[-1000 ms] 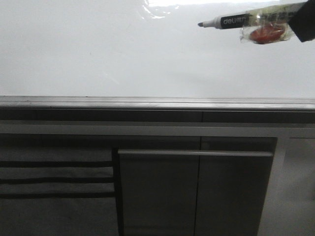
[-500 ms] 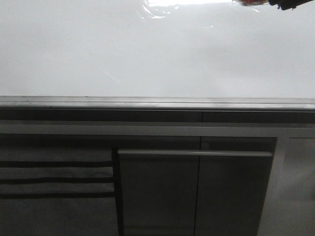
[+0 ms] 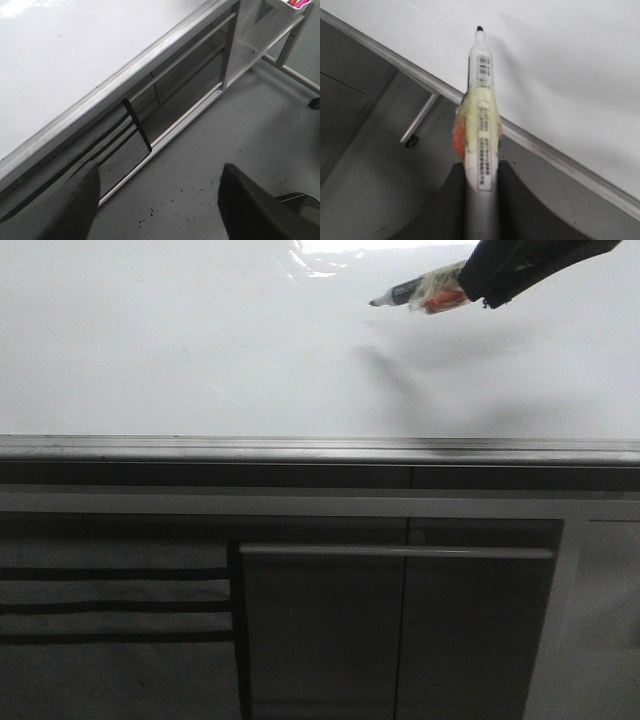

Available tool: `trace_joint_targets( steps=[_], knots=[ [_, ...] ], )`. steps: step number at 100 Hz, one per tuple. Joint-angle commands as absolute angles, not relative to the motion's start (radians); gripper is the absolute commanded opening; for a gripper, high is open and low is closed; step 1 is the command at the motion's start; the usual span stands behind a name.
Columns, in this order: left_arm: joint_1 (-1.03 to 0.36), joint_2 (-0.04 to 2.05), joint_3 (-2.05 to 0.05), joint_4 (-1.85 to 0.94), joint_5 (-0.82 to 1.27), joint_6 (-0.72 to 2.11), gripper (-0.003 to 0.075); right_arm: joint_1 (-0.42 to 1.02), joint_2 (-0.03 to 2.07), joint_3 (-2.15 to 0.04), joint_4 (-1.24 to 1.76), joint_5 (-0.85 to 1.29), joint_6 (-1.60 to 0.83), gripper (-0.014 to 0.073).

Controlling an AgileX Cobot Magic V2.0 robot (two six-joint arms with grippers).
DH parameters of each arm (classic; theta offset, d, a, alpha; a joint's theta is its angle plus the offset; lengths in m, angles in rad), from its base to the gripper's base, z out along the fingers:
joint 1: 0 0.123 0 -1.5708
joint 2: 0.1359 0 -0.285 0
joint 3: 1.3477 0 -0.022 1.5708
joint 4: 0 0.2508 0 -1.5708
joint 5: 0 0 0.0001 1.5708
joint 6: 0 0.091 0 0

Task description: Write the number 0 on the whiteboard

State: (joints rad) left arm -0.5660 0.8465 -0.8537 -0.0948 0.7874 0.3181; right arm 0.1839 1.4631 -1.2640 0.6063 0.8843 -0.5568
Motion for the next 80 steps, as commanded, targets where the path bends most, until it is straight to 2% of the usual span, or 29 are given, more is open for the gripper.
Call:
trace_joint_targets(
  steps=[1,30,59,80],
  knots=[
    [-0.565,0.842,-0.878,-0.112,0.719,0.309,0.0463,0.177,1.480,-1.343,0.625,0.877,-0.556,-0.0025],
    [-0.565,0.842,-0.878,-0.112,0.713,0.309,0.0463,0.179,1.638,-1.442,0.566,1.051,-0.556,-0.0025],
    [-0.565,0.842,-0.878,-0.112,0.713,0.309,0.0463,0.131,1.596,-1.501,0.493,1.068,-0.494,-0.0025],
    [-0.565,0.842,-0.878,-0.112,0.712,0.309,0.0463,0.159,1.600,-1.567,0.525,1.064,-0.494,-0.0025]
  ],
)
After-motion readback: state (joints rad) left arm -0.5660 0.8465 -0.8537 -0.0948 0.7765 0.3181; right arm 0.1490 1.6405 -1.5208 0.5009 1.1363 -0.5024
